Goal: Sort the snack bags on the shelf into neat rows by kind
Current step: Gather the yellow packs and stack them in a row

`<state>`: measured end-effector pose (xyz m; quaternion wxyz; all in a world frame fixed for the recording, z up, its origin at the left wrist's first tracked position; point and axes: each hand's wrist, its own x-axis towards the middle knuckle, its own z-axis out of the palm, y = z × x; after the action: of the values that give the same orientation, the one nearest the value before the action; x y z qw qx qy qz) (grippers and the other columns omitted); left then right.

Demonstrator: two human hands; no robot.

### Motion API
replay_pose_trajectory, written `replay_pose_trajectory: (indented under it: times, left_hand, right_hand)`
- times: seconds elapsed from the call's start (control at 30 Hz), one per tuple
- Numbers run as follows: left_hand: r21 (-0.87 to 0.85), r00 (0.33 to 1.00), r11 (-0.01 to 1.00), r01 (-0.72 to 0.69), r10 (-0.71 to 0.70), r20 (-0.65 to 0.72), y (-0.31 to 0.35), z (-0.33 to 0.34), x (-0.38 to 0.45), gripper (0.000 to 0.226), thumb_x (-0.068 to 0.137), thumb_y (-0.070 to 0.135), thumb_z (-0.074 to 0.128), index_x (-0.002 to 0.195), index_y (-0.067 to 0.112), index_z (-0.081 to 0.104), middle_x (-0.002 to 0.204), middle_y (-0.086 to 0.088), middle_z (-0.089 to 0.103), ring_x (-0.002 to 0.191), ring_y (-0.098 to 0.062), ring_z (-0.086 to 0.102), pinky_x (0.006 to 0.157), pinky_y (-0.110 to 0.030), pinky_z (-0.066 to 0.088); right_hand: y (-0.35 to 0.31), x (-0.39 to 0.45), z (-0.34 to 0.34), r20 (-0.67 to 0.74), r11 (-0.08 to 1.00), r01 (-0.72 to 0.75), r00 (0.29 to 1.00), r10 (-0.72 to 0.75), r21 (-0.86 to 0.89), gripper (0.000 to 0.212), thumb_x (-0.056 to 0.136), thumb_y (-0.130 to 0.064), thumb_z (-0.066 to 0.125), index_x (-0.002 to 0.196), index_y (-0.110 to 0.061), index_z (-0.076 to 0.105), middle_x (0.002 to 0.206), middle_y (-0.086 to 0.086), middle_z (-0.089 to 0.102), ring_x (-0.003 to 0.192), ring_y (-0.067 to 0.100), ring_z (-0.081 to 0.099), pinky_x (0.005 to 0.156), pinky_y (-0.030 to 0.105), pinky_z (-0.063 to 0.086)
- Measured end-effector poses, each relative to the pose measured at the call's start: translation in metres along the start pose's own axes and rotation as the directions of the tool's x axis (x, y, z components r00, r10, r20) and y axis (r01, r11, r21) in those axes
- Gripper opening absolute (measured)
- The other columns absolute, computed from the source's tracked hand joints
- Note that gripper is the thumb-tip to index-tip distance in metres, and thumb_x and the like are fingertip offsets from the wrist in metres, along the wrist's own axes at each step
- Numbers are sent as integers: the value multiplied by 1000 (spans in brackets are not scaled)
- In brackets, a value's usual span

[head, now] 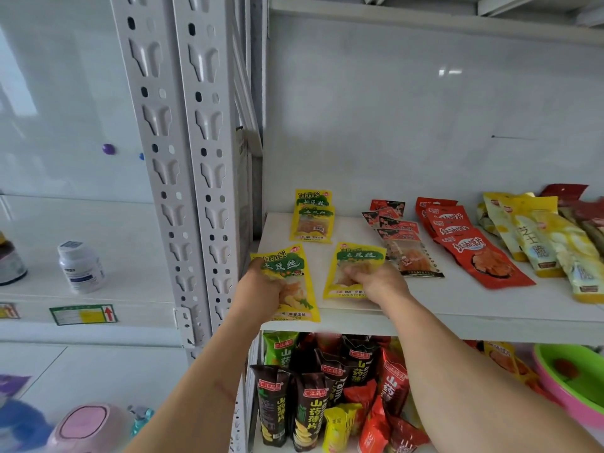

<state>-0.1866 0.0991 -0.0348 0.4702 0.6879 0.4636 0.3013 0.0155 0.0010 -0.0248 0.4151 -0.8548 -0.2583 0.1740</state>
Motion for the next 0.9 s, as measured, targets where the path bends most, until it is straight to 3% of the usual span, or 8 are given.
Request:
replay_pose_trajectory:
  times: [0.13, 0.23, 0.33, 0.4, 0.53, 0.7, 0.83, 0.9]
  left_hand:
    - [-229, 1000, 973, 22, -26, -13, -1, 0, -1, 40, 94, 5, 64, 129, 11, 46, 89, -6, 73, 70, -16, 75, 50, -27, 58]
    - [-266, 997, 964, 15, -35, -74, -2, 4, 2, 43, 91, 19, 72, 129, 16, 53, 95, -6, 75, 82, -25, 74, 69, -36, 61]
    - [-397, 998, 917, 33, -54, -43, 1, 8, 5, 15, 92, 15, 69, 105, 21, 67, 83, -2, 79, 82, -27, 76, 77, -43, 62]
    - [-439, 997, 898, 8, -39, -61, 5, 10, 11, 20, 91, 13, 67, 105, 28, 63, 83, 1, 78, 81, -25, 76, 80, -45, 62]
    - [-454, 993, 890, -43, -14, -121, 9, 13, 24, 27, 91, 16, 63, 115, 30, 60, 83, 6, 77, 72, -15, 75, 71, -33, 60]
    - [-401, 982, 911, -94, 17, -191, 16, 16, 37, 23, 96, 16, 59, 115, 29, 58, 91, 7, 73, 59, 5, 68, 53, -15, 50]
    - [-387, 971, 917, -102, 7, -240, 22, 19, 55, 27, 96, 15, 58, 121, 26, 58, 103, 5, 73, 93, -16, 72, 76, -27, 54]
    - [-386, 966, 918, -93, -11, -260, 22, 22, 65, 29, 96, 15, 58, 123, 24, 57, 106, 3, 72, 95, -19, 71, 77, -30, 55]
  right_hand:
    - [-6, -2, 1, 10, 962, 61, 998, -66, 267, 25, 86, -41, 73, 85, -17, 66, 94, 4, 68, 76, 19, 59, 73, 32, 44]
    - [-5, 4, 2, 51, 914, 73, 994, -101, 399, 12, 87, -23, 76, 84, -22, 64, 91, -2, 67, 74, 9, 57, 77, 29, 41]
    - [-8, 11, 5, 23, 896, 91, 993, -113, 435, 10, 86, -23, 76, 90, -18, 68, 88, -3, 71, 77, 12, 64, 69, 28, 45]
    - [-13, 18, 10, 24, 882, 108, 991, -134, 458, 7, 87, -23, 75, 84, -18, 71, 82, -2, 73, 78, 15, 68, 71, 28, 49]
    - [-26, 37, 21, 28, 887, 123, 988, -151, 445, 19, 89, -35, 72, 85, -17, 72, 75, -7, 69, 73, 12, 64, 60, 23, 42]
    - [-41, 68, 41, 54, 913, 140, 983, -173, 384, 32, 90, -44, 68, 91, -12, 73, 92, 6, 74, 83, 22, 68, 73, 31, 49]
    - [-49, 91, 57, 59, 944, 180, 977, -203, 276, 40, 82, -49, 70, 94, -12, 70, 88, 5, 73, 85, 26, 70, 72, 35, 55]
    - [-49, 99, 64, 58, 963, 188, 978, -203, 196, 48, 77, -54, 69, 102, -12, 65, 94, 4, 71, 91, 28, 69, 72, 35, 53]
